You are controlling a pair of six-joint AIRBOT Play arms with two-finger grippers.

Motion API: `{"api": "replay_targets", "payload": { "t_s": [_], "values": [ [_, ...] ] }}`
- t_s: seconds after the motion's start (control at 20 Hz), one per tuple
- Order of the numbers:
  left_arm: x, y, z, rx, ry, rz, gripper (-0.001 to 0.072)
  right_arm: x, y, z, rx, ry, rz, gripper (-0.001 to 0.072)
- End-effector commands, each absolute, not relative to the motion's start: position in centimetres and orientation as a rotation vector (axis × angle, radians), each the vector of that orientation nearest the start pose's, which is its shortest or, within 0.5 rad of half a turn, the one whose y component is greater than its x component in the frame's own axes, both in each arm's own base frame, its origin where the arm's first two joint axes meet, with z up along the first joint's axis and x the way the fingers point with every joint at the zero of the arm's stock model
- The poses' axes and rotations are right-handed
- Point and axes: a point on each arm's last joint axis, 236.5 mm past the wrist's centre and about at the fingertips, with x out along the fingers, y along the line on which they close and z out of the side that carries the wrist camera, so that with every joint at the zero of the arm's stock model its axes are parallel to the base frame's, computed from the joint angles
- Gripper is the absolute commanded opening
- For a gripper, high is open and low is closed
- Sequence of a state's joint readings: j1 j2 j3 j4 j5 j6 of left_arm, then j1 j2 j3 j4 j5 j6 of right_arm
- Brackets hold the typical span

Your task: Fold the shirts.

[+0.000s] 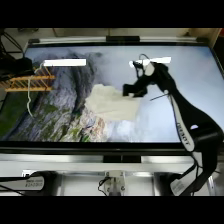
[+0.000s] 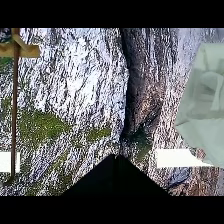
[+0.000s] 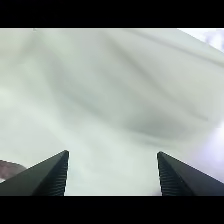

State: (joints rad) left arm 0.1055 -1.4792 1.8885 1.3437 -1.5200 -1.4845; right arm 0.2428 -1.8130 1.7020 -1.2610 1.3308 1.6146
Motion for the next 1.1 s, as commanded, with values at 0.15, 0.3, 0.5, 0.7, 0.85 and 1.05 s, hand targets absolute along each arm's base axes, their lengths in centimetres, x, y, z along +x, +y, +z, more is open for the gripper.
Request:
{"api": "replay_targets", "payload": {
  "t_s": [0.15,0.3,0.5,0.7,0.85,1.05],
  "values": [
    [45.0,-0.7,16.8,-0.111,1.089,-0.155,0.0029,41.2,15.7,-8.7,0.411,1.605,0.373,0.0658],
    [45.0,-1.3,16.8,-0.109,1.088,-0.17,0.0029,42.7,17.2,-10.0,0.509,1.526,0.356,0.0655],
    [45.1,-3.3,16.4,-0.087,1.099,-0.211,0.0029,44.9,20.6,-9.1,0.652,1.42,0.48,0.0162],
    [45.0,-5.0,16.2,-0.063,1.106,-0.247,0.0029,49.5,21.6,-1.6,0.696,1.158,0.684,0.0046],
    [45.0,-5.3,16.0,-0.061,1.11,-0.252,0.0029,54.1,16.9,6.8,0.675,0.953,0.668,0.0045],
    [45.1,-5.3,15.7,-0.063,1.118,-0.252,0.0029,56.3,5.5,13.1,0.67,0.803,0.505,0.0046]
  ]
}}
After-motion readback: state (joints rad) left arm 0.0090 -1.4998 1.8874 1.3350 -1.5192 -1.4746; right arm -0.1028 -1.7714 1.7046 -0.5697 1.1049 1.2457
